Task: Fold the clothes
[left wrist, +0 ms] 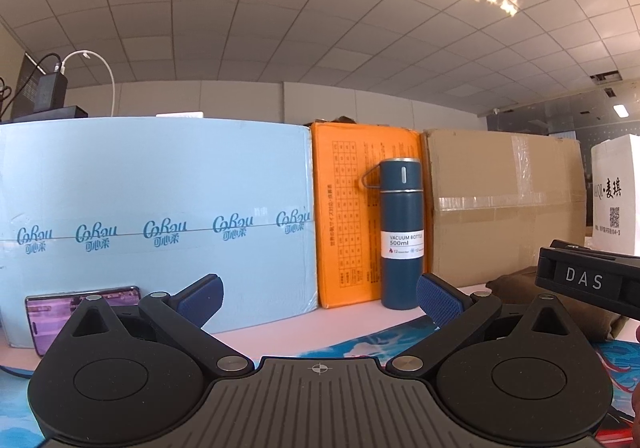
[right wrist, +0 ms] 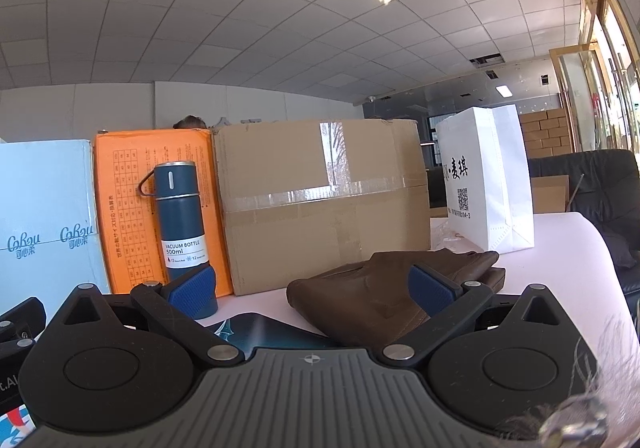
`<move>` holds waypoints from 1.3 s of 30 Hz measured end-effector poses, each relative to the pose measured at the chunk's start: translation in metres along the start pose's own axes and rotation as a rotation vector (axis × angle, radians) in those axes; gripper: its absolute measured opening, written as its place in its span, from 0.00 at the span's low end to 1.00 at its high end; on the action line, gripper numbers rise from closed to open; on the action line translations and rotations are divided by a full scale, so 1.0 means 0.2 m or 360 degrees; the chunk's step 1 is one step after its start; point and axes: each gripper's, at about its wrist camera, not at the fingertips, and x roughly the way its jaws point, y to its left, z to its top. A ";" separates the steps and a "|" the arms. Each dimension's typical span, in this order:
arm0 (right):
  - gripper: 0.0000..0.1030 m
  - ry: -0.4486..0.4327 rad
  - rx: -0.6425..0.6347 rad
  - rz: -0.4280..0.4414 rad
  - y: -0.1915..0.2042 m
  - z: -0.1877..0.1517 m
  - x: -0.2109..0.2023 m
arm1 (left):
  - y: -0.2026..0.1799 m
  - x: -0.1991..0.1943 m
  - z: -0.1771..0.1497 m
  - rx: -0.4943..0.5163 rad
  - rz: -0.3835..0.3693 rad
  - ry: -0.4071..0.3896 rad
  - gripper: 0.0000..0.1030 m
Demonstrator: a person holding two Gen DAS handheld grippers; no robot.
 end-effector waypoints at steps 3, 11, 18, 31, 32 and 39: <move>1.00 -0.0019 -0.0031 -0.0007 0.02 0.00 0.00 | 0.00 0.00 0.00 -0.0003 0.0002 0.0002 1.00; 1.00 -0.0011 -0.0092 -0.0010 0.05 0.00 0.01 | 0.00 -0.01 0.00 -0.0008 0.0002 0.0002 1.00; 1.00 -0.0031 -0.0109 -0.0012 0.06 -0.01 0.00 | 0.01 0.00 0.00 -0.0019 0.0009 0.0000 1.00; 1.00 -0.0039 -0.0088 -0.0017 0.05 -0.01 0.00 | 0.01 0.00 0.00 -0.0030 0.0016 0.0004 1.00; 1.00 -0.0039 -0.0088 -0.0018 0.05 -0.01 0.00 | 0.01 0.01 0.00 -0.0030 0.0017 0.0004 1.00; 1.00 -0.0043 -0.0100 -0.0020 0.05 -0.01 0.00 | 0.01 0.01 -0.01 -0.0039 0.0018 -0.0001 1.00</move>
